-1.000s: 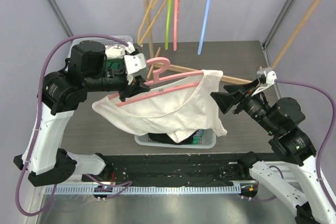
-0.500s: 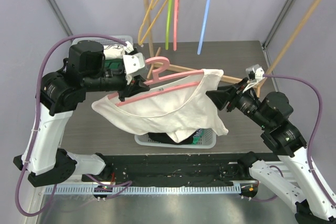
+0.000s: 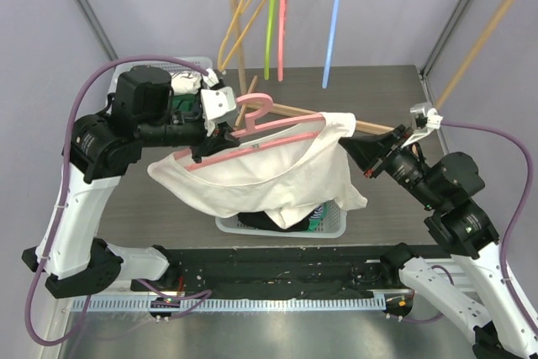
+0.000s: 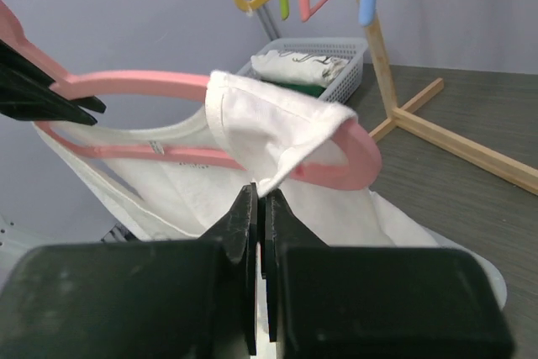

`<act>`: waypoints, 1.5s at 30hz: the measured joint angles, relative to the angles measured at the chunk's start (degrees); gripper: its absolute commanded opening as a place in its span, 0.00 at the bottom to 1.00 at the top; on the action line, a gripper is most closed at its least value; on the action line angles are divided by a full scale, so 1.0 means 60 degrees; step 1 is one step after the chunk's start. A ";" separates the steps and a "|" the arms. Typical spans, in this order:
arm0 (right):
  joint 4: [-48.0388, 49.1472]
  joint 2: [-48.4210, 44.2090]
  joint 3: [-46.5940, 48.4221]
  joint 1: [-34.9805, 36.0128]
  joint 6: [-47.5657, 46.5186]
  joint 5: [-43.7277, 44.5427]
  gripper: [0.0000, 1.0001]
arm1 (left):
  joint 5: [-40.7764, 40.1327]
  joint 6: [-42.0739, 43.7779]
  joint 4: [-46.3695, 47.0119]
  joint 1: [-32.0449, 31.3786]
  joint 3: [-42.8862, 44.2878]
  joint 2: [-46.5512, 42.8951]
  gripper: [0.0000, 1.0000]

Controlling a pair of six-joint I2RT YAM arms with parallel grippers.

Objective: Remove the tank top from the hanger

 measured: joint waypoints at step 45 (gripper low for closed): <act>-0.4484 0.2047 0.2761 -0.0004 -0.1796 -0.1592 0.82 | 0.0481 0.0590 -0.0514 0.0000 0.1140 0.0896 0.01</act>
